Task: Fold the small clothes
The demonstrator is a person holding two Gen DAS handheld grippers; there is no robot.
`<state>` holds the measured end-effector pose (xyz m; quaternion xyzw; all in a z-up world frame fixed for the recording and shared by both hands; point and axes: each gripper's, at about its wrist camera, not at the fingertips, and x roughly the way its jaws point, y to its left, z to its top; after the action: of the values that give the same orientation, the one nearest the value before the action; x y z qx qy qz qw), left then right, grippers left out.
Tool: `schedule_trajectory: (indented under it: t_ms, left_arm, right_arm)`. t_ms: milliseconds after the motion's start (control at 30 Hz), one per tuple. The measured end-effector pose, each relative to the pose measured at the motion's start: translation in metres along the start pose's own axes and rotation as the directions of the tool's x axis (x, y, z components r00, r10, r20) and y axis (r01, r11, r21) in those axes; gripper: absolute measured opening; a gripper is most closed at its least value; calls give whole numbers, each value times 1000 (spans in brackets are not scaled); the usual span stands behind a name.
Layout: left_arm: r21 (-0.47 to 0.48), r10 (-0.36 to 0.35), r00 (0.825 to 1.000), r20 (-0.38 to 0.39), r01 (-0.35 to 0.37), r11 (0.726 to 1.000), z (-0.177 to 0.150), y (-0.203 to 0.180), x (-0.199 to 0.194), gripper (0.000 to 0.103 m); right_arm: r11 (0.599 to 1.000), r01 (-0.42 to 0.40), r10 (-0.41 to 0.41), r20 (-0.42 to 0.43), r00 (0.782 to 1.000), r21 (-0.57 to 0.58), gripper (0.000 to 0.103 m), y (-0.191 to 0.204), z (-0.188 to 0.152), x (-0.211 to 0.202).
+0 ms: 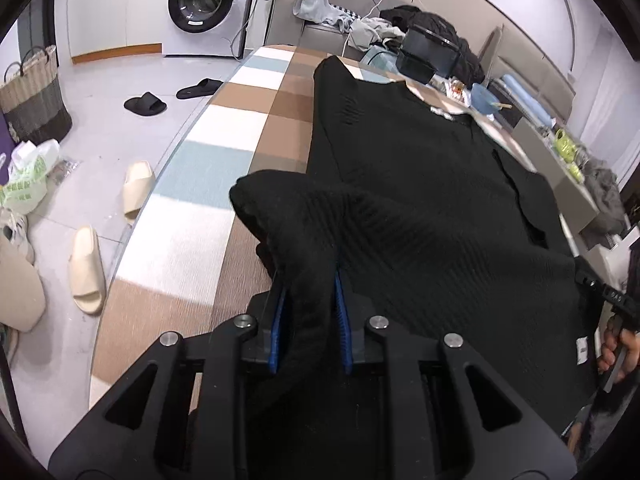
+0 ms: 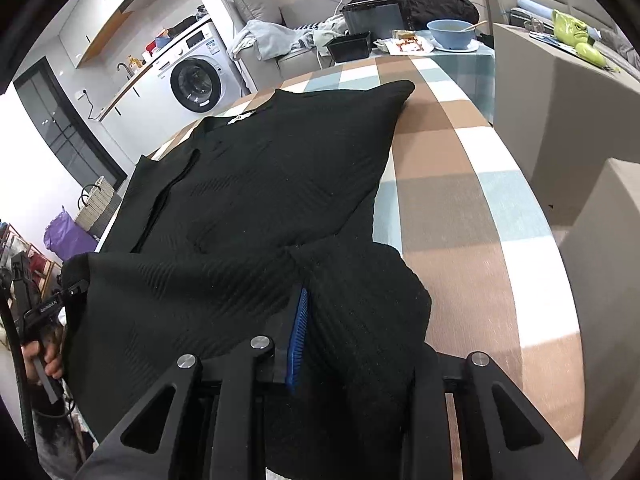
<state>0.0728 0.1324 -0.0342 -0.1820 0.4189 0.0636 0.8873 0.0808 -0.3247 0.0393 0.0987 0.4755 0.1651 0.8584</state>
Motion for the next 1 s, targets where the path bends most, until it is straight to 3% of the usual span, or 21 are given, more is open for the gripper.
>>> schedule_trajectory:
  t_ms: [67,200,267,500,533,600,633,833,1000]
  left_arm:
    - [-19,-3,1000,-4,3,1000,-2,6,-3,25]
    - [-68,-6,1000,-12,5,998,-9,20,-18,32]
    - [-71,-8,1000,-5,8,997,-16,24,-28,46]
    - [-70,10,1000,-7,-10,998,-39,32,-43,47]
    - [-79,6,1000,8,-5,997,-42,34,-44,46]
    - [-75,-2,998,55,6,997,-44,35,-50,19]
    - [-67,-1,998,66,5,998,-44,34,-52,7]
    - [-90,-15,983,182,32,995,-26,36,-81,4]
    - [-71,-11,971,240,29,997,11,30,-88,4]
  right_arm:
    - [999,-13,13,3,1000,32,39,-5,1,-2]
    - [997,-57,56,16,998,54,44,-15,-7,-20]
    - [998,-58,57,25,998,40,45,-17,-15,-30]
    - [999,-40,40,8,999,0,44,-20,-49,-42]
    - [999,-37,37,14,999,-4,42,-18,-52,-42]
    - [999,-36,36,30,999,-10,13,-17,-55,-44]
    - [999,-42,43,41,998,-12,10,-16,-56,-46]
    - [994,-88,101,219,970,-69,5,-3,-42,-85]
    - [996,-64,81,313,946,-66,5,7,-6,-99]
